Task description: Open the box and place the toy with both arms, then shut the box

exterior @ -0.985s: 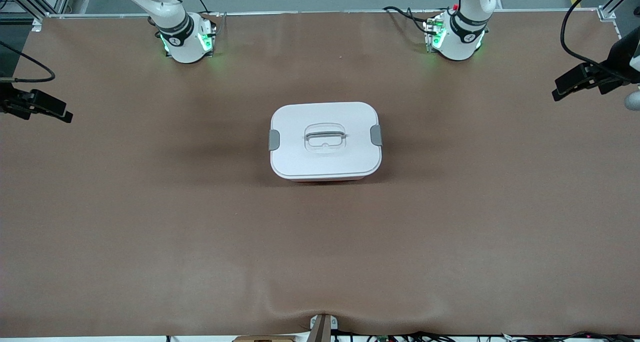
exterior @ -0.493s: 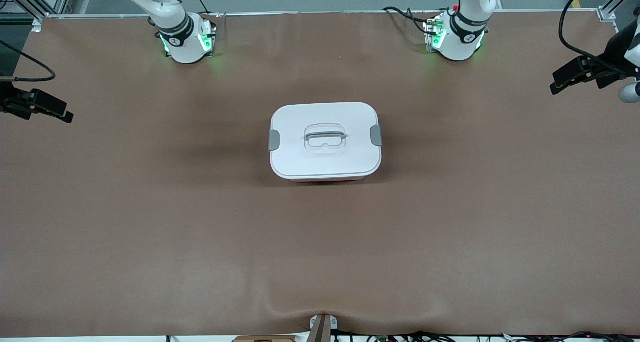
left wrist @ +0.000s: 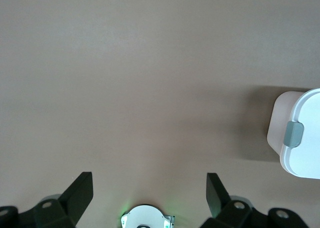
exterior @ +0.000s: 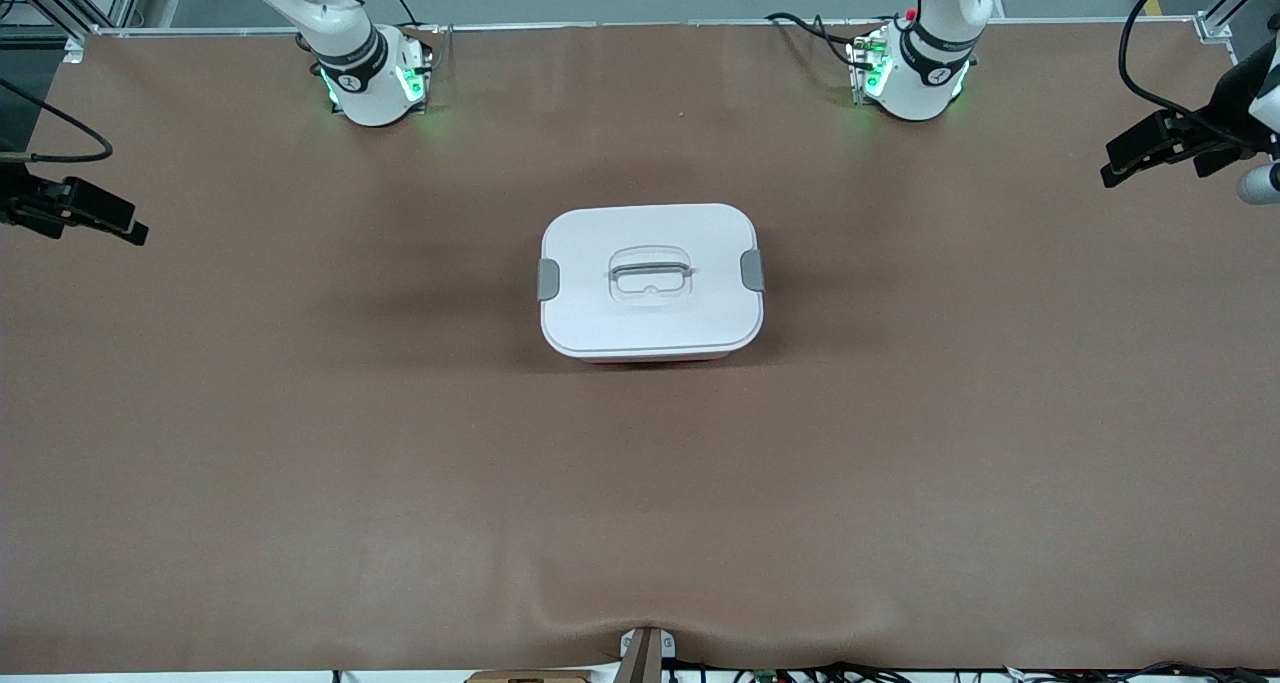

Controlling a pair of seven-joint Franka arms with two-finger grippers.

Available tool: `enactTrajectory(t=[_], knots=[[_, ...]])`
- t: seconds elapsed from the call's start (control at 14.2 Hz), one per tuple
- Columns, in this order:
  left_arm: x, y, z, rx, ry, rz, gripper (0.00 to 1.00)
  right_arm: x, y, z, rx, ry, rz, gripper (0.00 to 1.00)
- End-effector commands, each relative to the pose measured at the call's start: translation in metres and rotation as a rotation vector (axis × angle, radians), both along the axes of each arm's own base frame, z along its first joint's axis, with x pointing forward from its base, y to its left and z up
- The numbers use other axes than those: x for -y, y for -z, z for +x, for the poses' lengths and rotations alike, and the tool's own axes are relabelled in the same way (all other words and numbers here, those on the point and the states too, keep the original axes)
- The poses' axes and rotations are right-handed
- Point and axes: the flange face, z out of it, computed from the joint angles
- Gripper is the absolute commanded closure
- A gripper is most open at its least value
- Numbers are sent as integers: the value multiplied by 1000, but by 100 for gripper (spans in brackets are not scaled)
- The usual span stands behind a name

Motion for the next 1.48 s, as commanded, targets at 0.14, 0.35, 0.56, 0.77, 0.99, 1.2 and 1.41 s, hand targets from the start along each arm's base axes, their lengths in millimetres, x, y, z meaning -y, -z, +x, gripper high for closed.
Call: enactTrajectory(t=[0.14, 0.35, 0.56, 0.77, 0.99, 1.2, 1.41], knots=[[-6, -3, -4, 18, 10, -6, 0, 1, -6, -2, 5, 26, 15, 0], [-2, -5, -1, 31, 18, -8, 0, -2, -6, -2, 5, 23, 15, 0], [-5, -5, 2, 43, 49, -11, 0, 3, -7, -2, 6, 30, 15, 0], [-5, -4, 2, 43, 88, -20, 0, -2, -7, -2, 6, 21, 15, 0], [-2, -4, 4, 43, 71, -17, 0, 2, -7, -2, 6, 27, 15, 0], [-2, -3, 4, 40, 74, -19, 0, 0, -5, -2, 3, 26, 16, 0], [-2, -5, 4, 45, 68, -22, 0, -3, -5, -1, 3, 20, 15, 0]])
